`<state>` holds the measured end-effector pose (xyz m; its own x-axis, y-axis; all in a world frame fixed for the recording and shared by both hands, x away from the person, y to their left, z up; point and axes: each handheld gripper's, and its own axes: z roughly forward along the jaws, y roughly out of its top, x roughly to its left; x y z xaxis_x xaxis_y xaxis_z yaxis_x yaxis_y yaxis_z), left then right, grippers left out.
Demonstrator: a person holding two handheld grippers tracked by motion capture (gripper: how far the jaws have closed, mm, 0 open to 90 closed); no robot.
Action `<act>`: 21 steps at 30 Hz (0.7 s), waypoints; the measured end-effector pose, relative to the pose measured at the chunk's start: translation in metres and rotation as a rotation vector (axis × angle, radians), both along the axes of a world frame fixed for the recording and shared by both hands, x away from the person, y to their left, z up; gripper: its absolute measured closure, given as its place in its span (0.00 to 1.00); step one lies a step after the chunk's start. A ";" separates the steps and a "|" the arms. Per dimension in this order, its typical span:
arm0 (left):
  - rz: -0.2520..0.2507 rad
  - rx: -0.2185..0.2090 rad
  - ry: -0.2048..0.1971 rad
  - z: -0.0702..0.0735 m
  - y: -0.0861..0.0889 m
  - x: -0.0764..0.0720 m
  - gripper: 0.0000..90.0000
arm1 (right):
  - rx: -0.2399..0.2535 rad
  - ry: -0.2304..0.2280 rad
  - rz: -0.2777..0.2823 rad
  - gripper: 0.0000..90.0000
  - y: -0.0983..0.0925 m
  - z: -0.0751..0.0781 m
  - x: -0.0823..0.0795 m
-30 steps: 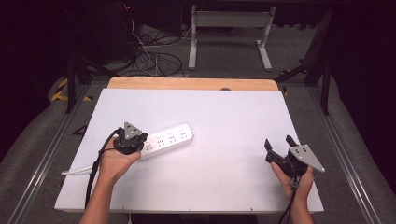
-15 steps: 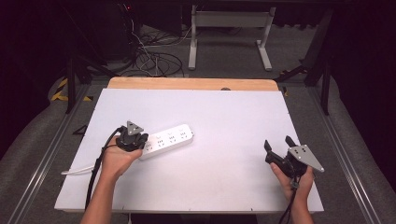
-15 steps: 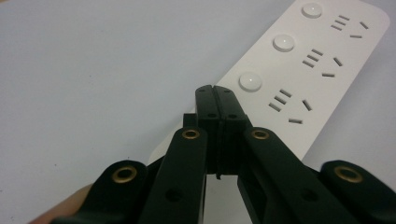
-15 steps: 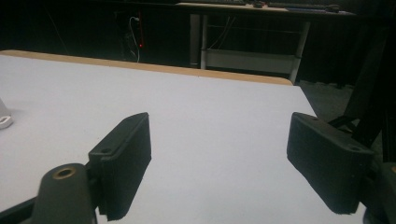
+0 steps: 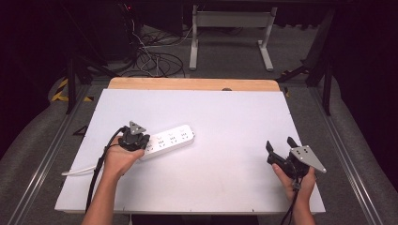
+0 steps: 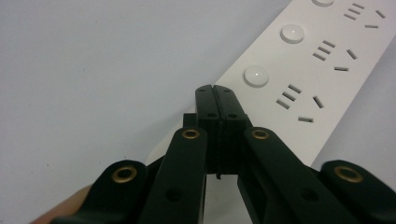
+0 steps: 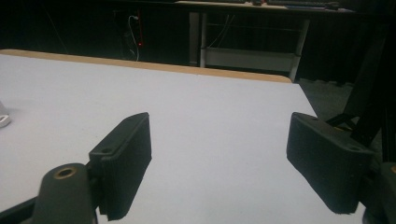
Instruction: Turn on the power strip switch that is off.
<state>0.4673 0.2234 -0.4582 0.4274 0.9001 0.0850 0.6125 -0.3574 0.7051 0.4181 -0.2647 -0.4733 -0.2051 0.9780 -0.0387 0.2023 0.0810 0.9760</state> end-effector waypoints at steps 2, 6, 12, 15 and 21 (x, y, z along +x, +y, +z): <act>0.000 0.006 0.000 -0.001 -0.001 0.000 1.00 | 0.000 0.000 0.001 0.25 0.000 0.000 0.000; 0.009 0.011 0.013 -0.001 -0.002 0.001 1.00 | -0.002 -0.003 0.002 0.25 0.001 0.001 -0.001; 0.013 0.024 0.041 0.001 -0.003 0.004 1.00 | 0.002 -0.007 -0.003 0.25 0.000 0.001 -0.001; 0.020 0.030 0.058 0.002 -0.005 0.005 1.00 | 0.003 -0.010 0.000 0.25 0.000 0.002 -0.001; 0.029 0.028 0.073 0.002 -0.005 0.006 1.00 | 0.002 -0.010 -0.004 0.25 0.000 0.002 -0.001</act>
<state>0.4732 0.2185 -0.4561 0.4075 0.9097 0.0794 0.6723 -0.3577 0.6482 0.4175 -0.2646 -0.4711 -0.2010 0.9788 -0.0390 0.1927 0.0785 0.9781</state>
